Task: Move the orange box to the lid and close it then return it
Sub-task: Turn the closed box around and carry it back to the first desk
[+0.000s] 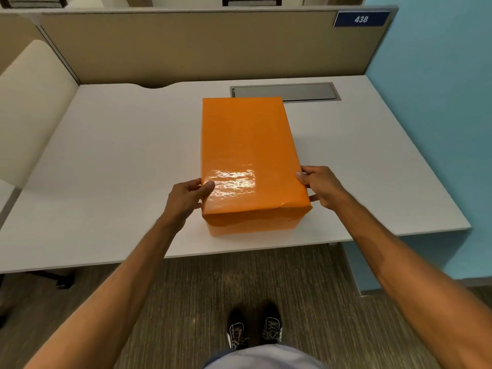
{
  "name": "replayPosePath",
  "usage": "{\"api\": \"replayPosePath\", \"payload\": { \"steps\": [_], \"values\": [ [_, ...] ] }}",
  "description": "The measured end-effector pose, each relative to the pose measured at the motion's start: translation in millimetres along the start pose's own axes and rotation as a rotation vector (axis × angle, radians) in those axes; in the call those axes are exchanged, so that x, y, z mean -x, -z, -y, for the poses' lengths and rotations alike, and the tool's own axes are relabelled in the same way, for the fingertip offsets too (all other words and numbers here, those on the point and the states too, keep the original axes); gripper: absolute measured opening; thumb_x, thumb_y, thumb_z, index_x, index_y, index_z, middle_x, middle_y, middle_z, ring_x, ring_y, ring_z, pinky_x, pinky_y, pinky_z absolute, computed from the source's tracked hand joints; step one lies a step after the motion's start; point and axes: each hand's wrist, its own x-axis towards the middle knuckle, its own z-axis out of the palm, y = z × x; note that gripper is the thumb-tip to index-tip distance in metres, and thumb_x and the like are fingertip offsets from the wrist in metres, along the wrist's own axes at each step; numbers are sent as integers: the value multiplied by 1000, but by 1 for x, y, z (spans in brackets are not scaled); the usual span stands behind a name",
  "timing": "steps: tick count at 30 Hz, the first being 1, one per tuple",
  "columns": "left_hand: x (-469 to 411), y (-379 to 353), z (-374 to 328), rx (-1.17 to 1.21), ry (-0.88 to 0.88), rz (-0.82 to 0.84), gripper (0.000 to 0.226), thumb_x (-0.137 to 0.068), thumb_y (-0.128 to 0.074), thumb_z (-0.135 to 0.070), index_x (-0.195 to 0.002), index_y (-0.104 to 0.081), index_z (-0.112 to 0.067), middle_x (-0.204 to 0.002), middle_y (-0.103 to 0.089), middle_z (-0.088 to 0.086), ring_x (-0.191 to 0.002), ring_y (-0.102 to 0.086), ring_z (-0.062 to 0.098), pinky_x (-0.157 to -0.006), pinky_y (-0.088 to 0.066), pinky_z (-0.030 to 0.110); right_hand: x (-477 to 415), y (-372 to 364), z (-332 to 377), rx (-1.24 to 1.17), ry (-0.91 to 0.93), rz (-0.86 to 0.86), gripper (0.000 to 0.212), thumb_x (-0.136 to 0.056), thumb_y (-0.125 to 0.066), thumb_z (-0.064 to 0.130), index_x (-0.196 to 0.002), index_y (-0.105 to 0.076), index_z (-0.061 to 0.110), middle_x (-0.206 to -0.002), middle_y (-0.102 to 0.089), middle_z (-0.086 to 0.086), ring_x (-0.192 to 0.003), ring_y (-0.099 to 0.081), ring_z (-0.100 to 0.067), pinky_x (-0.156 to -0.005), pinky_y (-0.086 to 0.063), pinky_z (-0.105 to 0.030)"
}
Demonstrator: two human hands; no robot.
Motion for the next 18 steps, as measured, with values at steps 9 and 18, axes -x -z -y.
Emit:
{"api": "replayPosePath", "payload": {
  "steps": [9,18],
  "values": [
    [-13,4,1,72,80,49,77,-89,-69,-36,-153,-30,-17,-150,-47,13,-130,-52,38,-105,-46,57,-2,0,-1,-14,23,-22,52,-97,-61,30,-145,-43,21,-136,-55,-7,-116,-57,-28,-82,-51,-45],
    [-61,12,-29,57,6,26,82,-88,-69,-41,-155,-24,-25,-158,-36,11,-139,-42,36,-110,-39,57,-45,3,25,129,224,-124,59,-94,-65,36,-146,-44,19,-143,-54,-10,-125,-56,-30,-98,-51,-49]
  ]
}}
